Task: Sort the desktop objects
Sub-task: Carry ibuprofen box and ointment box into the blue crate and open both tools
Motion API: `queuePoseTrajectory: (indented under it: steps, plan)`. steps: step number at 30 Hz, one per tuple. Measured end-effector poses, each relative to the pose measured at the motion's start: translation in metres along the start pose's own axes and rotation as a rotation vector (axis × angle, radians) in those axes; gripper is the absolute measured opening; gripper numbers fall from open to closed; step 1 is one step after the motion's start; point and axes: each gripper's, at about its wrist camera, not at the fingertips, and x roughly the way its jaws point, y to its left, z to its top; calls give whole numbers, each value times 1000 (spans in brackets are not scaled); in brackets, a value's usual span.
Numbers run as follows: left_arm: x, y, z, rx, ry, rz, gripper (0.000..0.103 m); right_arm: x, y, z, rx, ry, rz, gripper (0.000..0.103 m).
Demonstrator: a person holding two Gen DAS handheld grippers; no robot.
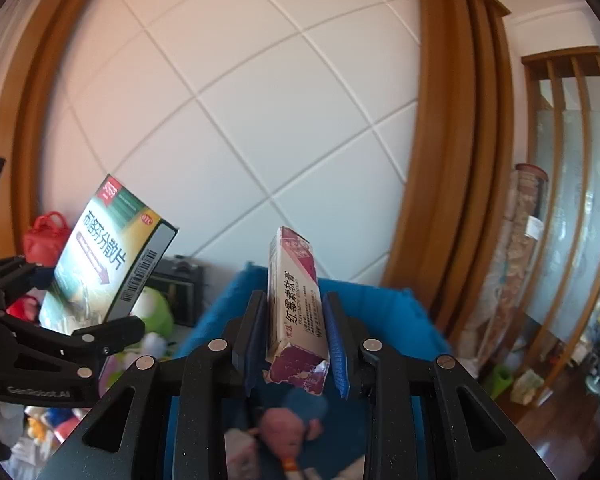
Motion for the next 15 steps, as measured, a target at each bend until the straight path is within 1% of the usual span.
queuePoseTrajectory:
  steps: [2, 5, 9, 12, 15]
  plan:
    - [20, -26, 14, -5, 39, -33, 93, 14, -24, 0, 10, 20, -30, 28]
    - [54, -58, 25, -7, 99, -65, 93, 46, -59, -7, 42, 82, -46, 28]
    - [97, -96, 23, 24, 161, -44, 92, 88, -90, -31, 55, 184, -86, 28]
    - [129, -107, 19, 35, 221, -25, 92, 111, -110, -56, 112, 264, -78, 28]
    - [152, -107, 8, 39, 266, -4, 92, 126, -125, -74, 151, 319, -55, 28]
